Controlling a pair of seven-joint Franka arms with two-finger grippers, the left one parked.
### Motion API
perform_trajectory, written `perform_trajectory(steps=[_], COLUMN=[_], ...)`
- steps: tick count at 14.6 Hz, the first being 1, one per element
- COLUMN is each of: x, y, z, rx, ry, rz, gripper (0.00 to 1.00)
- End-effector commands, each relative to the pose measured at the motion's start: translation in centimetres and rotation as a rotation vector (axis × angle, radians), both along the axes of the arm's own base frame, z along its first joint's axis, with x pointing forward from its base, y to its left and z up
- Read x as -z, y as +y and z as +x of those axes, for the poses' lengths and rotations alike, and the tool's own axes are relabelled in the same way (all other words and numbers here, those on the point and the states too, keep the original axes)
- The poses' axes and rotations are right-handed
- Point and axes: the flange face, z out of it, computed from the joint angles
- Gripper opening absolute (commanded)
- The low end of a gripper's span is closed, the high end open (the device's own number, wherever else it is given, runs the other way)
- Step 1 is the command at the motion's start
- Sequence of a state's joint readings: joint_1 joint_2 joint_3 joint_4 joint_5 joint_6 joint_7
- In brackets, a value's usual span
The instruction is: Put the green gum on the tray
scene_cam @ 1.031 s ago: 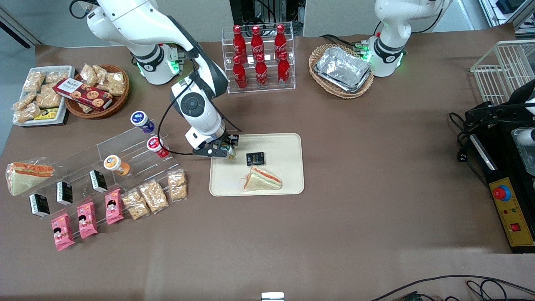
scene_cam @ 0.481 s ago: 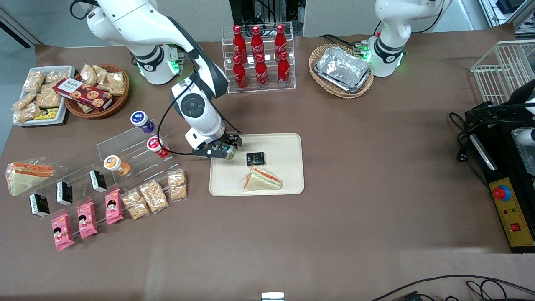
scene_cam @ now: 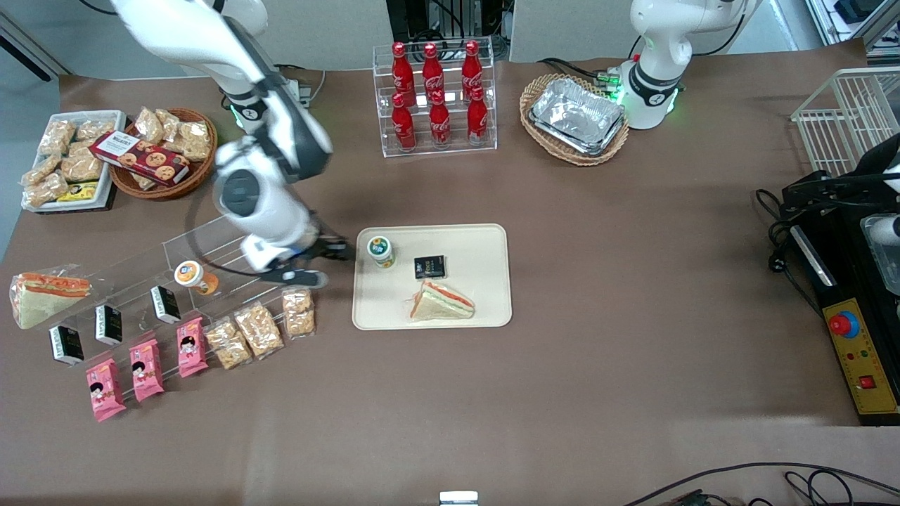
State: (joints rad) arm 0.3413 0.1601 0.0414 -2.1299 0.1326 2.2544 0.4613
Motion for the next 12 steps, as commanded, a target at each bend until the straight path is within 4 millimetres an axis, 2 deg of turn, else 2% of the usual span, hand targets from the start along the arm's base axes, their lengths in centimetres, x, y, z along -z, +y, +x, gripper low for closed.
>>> perform_trajectory(steps=[1, 6, 10, 12], x=[-6.6, -16.0, -20.9, -23.1], y=[-5.5, -14.1, -19.6, -21.0], z=[1.7, 4.3, 5.1, 5.3], rx=[0.027, 0.011, -0.034, -0.066], ry=[-0.011, 0.053, 0.029, 0.024], rz=[0.013, 0.027, 0.023, -0.014], gripper=[0.99, 0.99, 0.99, 1.00])
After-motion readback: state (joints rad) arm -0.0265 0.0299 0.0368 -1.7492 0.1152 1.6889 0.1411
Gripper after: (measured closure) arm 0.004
